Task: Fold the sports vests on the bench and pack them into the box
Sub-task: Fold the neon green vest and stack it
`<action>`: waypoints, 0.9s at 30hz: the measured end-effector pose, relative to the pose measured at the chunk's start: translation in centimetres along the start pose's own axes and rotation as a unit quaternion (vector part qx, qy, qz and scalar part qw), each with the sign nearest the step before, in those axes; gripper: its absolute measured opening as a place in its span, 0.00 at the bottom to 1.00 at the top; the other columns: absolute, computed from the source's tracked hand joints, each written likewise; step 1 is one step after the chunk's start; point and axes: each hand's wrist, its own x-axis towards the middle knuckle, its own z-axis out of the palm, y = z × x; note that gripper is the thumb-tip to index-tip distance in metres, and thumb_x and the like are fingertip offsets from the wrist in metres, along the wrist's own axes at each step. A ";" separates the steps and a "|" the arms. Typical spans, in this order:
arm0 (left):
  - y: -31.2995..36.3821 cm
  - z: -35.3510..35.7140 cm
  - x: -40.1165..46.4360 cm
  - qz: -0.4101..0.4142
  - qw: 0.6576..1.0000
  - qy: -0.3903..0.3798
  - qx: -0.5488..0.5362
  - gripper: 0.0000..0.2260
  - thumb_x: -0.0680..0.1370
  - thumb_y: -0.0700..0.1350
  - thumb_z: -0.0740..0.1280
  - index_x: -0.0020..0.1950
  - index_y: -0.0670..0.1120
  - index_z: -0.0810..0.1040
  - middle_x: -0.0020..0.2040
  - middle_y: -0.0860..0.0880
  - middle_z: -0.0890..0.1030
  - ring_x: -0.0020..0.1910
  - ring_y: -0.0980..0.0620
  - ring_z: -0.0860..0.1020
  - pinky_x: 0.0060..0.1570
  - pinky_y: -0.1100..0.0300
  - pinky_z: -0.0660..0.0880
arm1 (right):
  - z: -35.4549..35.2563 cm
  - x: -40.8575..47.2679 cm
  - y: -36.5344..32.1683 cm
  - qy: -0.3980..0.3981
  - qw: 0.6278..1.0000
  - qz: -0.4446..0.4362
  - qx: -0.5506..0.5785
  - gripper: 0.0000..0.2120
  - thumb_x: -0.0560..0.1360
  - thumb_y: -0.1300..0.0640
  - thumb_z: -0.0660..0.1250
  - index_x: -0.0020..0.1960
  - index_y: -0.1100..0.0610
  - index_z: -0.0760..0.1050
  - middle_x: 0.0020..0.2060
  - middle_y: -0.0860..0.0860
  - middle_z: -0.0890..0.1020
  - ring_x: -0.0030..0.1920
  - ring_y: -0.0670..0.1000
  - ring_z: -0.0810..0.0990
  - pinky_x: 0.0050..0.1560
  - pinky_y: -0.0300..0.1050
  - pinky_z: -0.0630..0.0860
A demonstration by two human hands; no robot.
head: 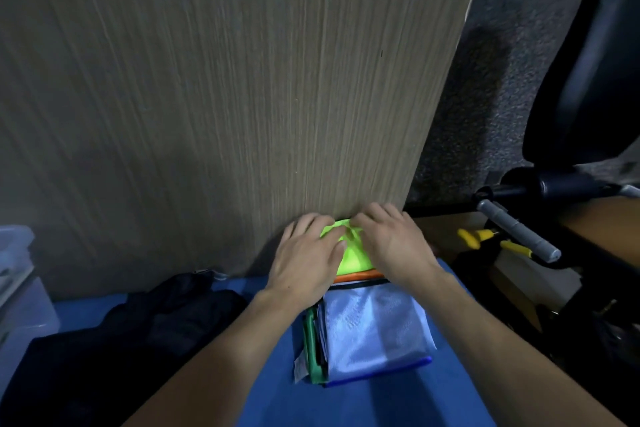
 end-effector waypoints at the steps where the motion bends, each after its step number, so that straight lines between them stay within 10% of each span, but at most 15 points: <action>1: -0.2 0.0 -0.1 -0.014 0.999 -0.017 -0.032 0.21 0.83 0.58 0.51 0.66 0.55 0.79 0.64 0.55 0.77 0.66 0.50 0.70 0.63 0.50 0.71 | 0.0 -0.3 0.1 -0.026 0.999 -0.019 -0.005 0.11 0.77 0.51 0.59 0.53 0.51 0.78 0.49 0.50 0.77 0.50 0.57 0.77 0.43 0.53 0.75; 7: -1.8 1.2 -0.7 -0.054 0.977 -0.073 -0.191 0.26 0.83 0.62 0.44 0.73 0.59 0.73 0.67 0.62 0.70 0.67 0.57 0.64 0.68 0.49 0.66 | 0.1 -1.7 0.4 -0.132 0.986 0.015 0.096 0.25 0.82 0.41 0.46 0.66 0.51 0.73 0.63 0.49 0.72 0.62 0.53 0.69 0.59 0.56 0.75; 13: -1.0 -0.9 -1.6 0.000 0.997 -0.067 -0.028 0.24 0.84 0.60 0.44 0.75 0.60 0.68 0.76 0.60 0.64 0.73 0.52 0.59 0.71 0.49 0.60 | 0.0 -2.3 -0.2 -0.128 0.984 0.050 0.114 0.27 0.81 0.39 0.44 0.69 0.51 0.71 0.64 0.48 0.71 0.65 0.52 0.69 0.59 0.57 0.75; 27: -1.2 -4.5 -3.4 0.007 0.991 -0.125 -0.051 0.28 0.83 0.63 0.44 0.83 0.58 0.55 0.83 0.57 0.49 0.81 0.52 0.46 0.78 0.50 0.51 | -2.1 -2.8 -2.3 -0.149 0.986 0.067 0.047 0.37 0.77 0.34 0.38 0.77 0.50 0.66 0.76 0.48 0.66 0.78 0.53 0.59 0.80 0.57 0.51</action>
